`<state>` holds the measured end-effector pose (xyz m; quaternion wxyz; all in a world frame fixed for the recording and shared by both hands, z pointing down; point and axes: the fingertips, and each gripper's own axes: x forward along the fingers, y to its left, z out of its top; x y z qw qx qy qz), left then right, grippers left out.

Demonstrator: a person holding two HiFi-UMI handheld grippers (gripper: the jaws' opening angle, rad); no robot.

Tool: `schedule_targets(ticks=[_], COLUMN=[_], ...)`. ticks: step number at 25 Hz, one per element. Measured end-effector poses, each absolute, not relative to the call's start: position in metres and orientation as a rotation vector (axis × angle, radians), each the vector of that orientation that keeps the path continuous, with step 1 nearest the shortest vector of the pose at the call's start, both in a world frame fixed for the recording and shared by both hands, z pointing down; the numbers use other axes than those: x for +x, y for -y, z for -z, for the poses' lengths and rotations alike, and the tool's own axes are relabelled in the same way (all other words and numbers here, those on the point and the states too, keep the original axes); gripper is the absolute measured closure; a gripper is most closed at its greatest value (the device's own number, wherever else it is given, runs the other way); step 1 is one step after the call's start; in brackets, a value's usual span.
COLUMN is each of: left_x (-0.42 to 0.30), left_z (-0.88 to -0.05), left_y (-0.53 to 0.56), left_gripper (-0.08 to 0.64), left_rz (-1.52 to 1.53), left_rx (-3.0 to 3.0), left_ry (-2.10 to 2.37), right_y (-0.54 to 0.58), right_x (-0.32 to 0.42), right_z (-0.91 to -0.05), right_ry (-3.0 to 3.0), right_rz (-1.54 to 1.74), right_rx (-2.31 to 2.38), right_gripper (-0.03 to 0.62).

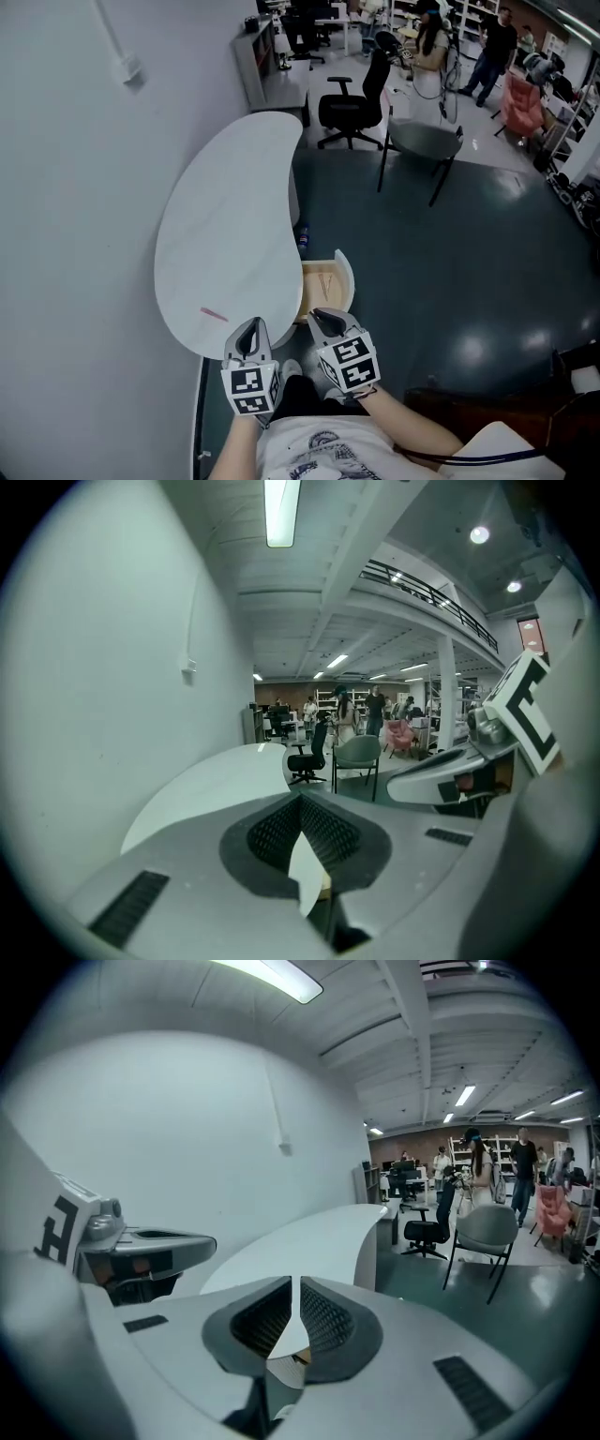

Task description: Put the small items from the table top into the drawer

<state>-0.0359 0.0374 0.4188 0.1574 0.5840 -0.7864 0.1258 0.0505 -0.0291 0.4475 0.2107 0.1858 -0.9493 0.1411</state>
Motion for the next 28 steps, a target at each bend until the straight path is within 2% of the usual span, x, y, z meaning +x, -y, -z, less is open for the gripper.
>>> schedule_targets(ticks=[11,28], left_x=[-0.073,-0.132], left_z=[-0.402,-0.361], left_y=[-0.095,-0.195], left_gripper=[0.537,0.537], left_rz=[-0.300,-0.227], left_rx=[1.558,1.654], left_ry=[2.371,2.393], right_y=[-0.010,-0.120], right_x=[0.012,-0.056], right_z=[-0.413,-0.376], right_ry=[2.720,2.771], right_rz=[-0.275,-0.255], right_rx=[0.359,0.384], right_gripper=[0.551,0.551])
